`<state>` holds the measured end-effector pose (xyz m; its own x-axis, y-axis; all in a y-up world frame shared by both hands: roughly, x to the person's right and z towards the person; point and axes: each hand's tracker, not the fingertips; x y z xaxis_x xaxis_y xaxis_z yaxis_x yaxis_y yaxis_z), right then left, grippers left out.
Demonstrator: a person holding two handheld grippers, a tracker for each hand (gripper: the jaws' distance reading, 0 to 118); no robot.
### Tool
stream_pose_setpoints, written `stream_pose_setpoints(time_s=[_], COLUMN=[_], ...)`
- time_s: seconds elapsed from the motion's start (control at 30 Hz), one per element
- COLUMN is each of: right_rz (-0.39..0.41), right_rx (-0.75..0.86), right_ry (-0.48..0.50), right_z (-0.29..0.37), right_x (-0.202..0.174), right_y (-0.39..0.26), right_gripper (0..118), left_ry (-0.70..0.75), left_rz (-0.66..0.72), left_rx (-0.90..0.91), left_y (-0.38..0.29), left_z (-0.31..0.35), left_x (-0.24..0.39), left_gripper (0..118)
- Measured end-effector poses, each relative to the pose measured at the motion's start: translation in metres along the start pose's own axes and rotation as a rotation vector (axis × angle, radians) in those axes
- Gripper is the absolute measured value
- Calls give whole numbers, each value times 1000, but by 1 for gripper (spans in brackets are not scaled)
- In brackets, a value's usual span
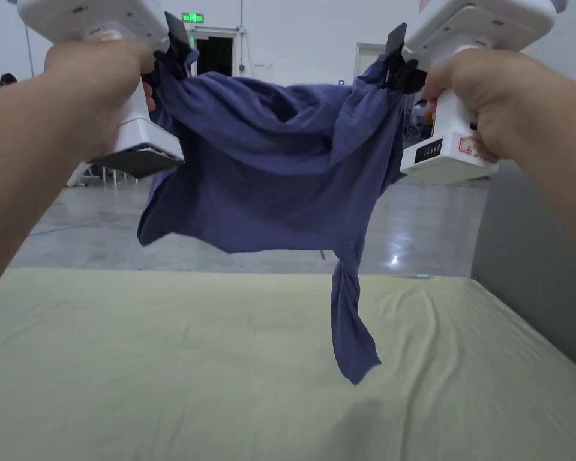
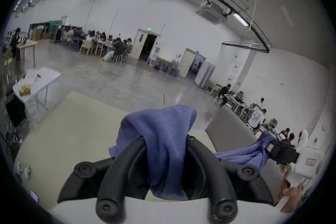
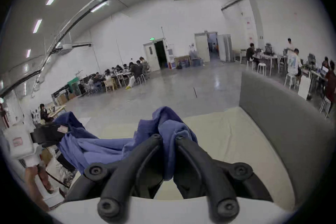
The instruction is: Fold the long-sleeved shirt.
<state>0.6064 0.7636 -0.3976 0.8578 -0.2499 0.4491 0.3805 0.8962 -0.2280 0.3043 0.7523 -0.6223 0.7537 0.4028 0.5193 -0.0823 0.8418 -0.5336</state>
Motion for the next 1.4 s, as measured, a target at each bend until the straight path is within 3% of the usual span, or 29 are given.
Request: stream_pose_setpoints(time_s=[0.13,0.23,0.33,0.5,0.57,0.67,0.77,0.9,1.03,1.1,1.17,1.27,1.33,1.37,1.4], right_rz=[-18,-100,-116,-264,-254,-373,-455,-491,-474,-492,-455,-521,-502,-468,-448], right_rx=[-77,-201,-305,-468,-517,-560,-594,-659,-730,-758,-768,-759,-716,-662,-626], right_ry=[-18,46,33,15,-38,-34,-73,-103,-157,-218,-338,-252,-234,-224,-205], right_z=[-35,-57,-68,-44,-21,24,65,105,114,112,110,114,121,126,132], right_x=[39,73,100,152,171,194,208,215,219,224,232,241,238,232,225], right_y=[-70,-156,-258,-423,-477,-537,-580,-615,-642,-648,-650,-643,-633,-623,-612], right_gripper=[9,9,9,9,9,9,9,9,9,9,8,8,8,8,19], left_ry=[62,74,86,113,139,134,149,188,218,245,299,271,268,289,321], left_rz=[10,25,58,96,153,148,194,214,249,265,253,252,206,165,129], left_rx=[-80,-187,-325,-484,-539,-568,-604,-645,-703,-734,-746,-754,-796,-774,-726], left_y=[-65,-158,-245,-400,-451,-504,-534,-565,-589,-597,-601,-609,-610,-607,-602], left_z=[-41,-41,-60,-27,1,49,82,131,154,157,159,157,149,152,156], left_x=[-43,-74,-120,-188,-209,-226,-252,-270,-286,-291,-294,-286,-278,-269,-261], left_gripper=[23,23,23,21,21,20,20,20,20,20,20,20,20,32,96])
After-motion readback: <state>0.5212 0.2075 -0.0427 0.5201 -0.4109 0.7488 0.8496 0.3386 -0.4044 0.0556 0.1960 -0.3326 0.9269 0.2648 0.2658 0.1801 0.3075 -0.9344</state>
